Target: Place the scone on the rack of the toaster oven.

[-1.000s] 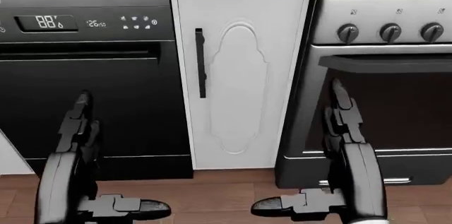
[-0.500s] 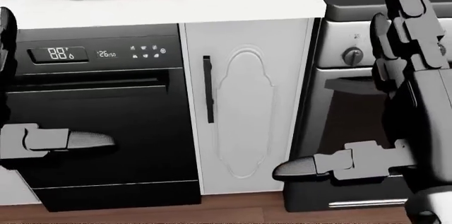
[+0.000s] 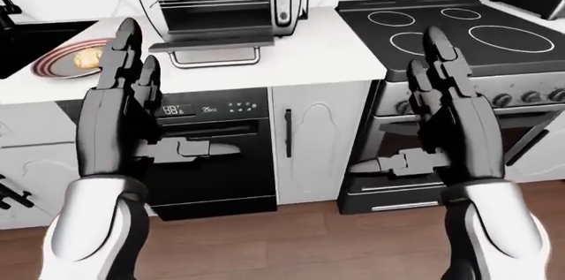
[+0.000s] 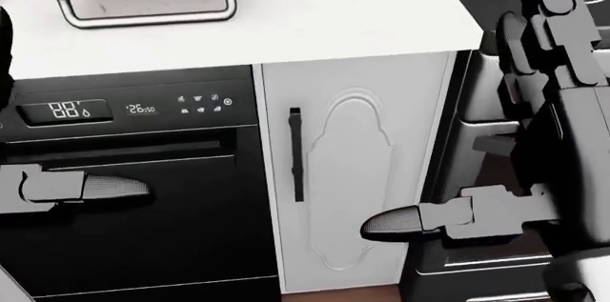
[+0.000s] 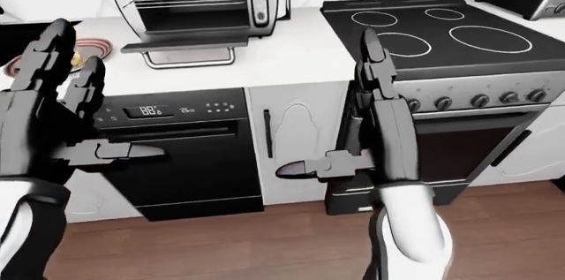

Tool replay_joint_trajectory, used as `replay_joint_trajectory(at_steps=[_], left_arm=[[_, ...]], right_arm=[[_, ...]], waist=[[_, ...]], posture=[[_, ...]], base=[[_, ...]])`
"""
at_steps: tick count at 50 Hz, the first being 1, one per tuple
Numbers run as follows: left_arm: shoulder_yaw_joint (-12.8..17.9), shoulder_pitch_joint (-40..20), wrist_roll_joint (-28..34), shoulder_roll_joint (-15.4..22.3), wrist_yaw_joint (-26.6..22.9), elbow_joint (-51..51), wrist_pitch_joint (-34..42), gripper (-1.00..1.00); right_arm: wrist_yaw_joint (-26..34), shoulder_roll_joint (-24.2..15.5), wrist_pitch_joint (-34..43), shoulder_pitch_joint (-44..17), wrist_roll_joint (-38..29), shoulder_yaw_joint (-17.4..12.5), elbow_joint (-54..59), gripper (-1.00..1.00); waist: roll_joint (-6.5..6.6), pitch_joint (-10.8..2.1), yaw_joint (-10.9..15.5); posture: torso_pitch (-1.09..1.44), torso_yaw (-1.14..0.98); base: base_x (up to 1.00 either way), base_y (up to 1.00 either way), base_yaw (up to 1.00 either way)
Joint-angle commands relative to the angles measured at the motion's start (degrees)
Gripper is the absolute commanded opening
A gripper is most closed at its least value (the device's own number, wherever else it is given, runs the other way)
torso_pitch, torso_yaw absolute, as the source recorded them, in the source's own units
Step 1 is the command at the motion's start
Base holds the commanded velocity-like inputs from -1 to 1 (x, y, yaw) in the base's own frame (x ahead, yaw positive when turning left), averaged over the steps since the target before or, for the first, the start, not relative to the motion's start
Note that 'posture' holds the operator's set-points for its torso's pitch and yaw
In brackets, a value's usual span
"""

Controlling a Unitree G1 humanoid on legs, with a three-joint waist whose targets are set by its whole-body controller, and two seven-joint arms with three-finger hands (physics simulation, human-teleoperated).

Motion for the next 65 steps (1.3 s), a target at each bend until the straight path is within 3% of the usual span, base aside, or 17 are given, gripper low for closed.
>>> replay_joint_trajectory(at_steps=[1,5,8,9,16,21,28,31,35,39,40,49,53,55,56,59,65], left_arm=[[0.9,-1.37,0.37,0.67,0.28,-1.29,-1.81,1.0],[0.87,-0.72,0.14,1.13,0.34,-1.29,-2.43,1.0],[1.06,-0.56,0.13,1.39,0.31,-1.29,-2.56,1.0],[1.08,-0.5,0.15,1.54,0.29,-1.29,-2.58,1.0],[2.26,-1.55,-2.79,3.56,2.24,-1.29,-1.98,1.0],[2.35,-1.03,-6.04,5.24,5.11,-1.29,-2.36,1.0],[1.8,-0.27,-6.37,5.5,5.83,-1.29,-2.91,1.0],[1.81,-0.34,-6.59,5.52,5.95,-1.29,-2.81,1.0],[1.37,-0.65,-6.84,5.85,6.38,-1.29,-2.55,1.0],[1.29,-0.72,-6.6,5.99,6.35,-1.29,-2.48,1.0],[1.34,-0.82,-6.79,6.09,6.43,-1.29,-2.42,1.0],[0.44,-1.58,-5.41,5.49,5.82,-1.29,-1.75,1.0],[0.49,-1.49,-4.81,5.14,5.2,-1.29,-1.8,1.0],[0.32,-1.35,-4.74,4.98,5.13,-1.29,-1.97,1.0],[0.1,-1.22,-4.61,5.06,5.17,-1.29,-2.12,1.0],[0.19,-1.07,-4.26,5.02,4.85,-1.29,-2.18,1.0],[-0.25,-0.55,-3.67,4.59,4.62,-1.29,-2.7,1.0]], right_arm=[[4.95,2.15,-3.05,-1.67,-4.54,0.79,-1.54,1.0],[10.1,6.44,-4.84,-1.55,-10.34,0.82,-1.54,1.0],[12.43,8.36,-5.66,-1.67,-12.64,0.57,-1.54,1.0],[12.9,8.56,-6.06,-1.62,-13.04,0.42,-1.54,1.0],[15.39,10.65,-6.15,-3.29,-17.02,1.48,-1.54,1.0],[16.81,12.78,-7.3,-3.75,-19.04,1.45,-1.54,1.0],[16.37,12.48,-9.43,-2.37,-17.71,1.42,-1.54,1.0],[16.29,13.03,-9.56,-2.15,-16.97,1.27,-1.54,1.0],[16.16,12.63,-9.88,-1.75,-16.84,1.18,-1.54,1.0],[16.39,13.05,-10.49,-1.26,-16.42,0.77,-1.54,1.0],[16.41,13.14,-10.43,-1.36,-16.38,0.68,-1.54,1.0],[15.41,12.74,-10.2,-0.84,-15.53,0.67,-1.54,1.0],[14.63,11.3,-9.73,-0.31,-16.16,1.42,-1.54,1.0],[14.95,11.71,-10.23,-0.32,-16.27,1.33,-1.54,1.0],[15.37,12.12,-10.87,-0.44,-16.25,1.1,-1.54,1.0],[15.93,12.5,-11.29,-0.24,-16.99,1.11,-1.54,1.0],[15.62,12.45,-11.67,0.27,-16.7,1.14,-1.54,1.0]], waist=[[0.04,-0.25,-0.01],[3.17,-0.42,-0.94],[8.43,-2.67,-0.58],[8.06,-0.93,-0.34],[4.57,0.22,-0.12],[0.75,-0.87,0.82],[3.71,-3.15,1.02],[3.4,-1.51,0.36],[3.33,-1.53,0.22],[8.42,-1.36,0.12],[7.01,-1.42,0.85],[3.96,-0.99,0.49],[-0.32,-1.14,1.33],[1.79,-0.18,0.89],[2.09,-1.77,0.67],[0.24,-2.18,0.52],[2.23,-1.35,0.18]], posture=[[0.0,0.0],[0.0,0.0],[0.0,0.0],[0.0,0.0],[0.0,0.0],[0.0,0.0],[0.0,0.0],[0.0,0.0],[0.0,0.0],[0.0,0.0],[0.0,0.0],[0.0,0.0],[0.0,0.0],[0.0,0.0],[0.0,0.0],[0.0,0.0],[0.0,0.0]], base=[[0.45,0.23,0.0],[0.39,0.18,0.0],[0.17,0.05,0.0],[0.07,0.0,0.0],[0.02,0.0,0.0],[0.0,0.0,0.0],[0.0,0.0,0.02],[0.0,0.0,0.2],[0.0,0.0,0.22],[0.0,0.0,0.25],[0.0,0.0,0.28],[0.0,0.0,0.32],[0.0,0.01,0.0],[0.0,0.0,0.0],[0.0,0.12,0.0],[0.0,0.28,0.0],[0.0,0.28,0.0]])
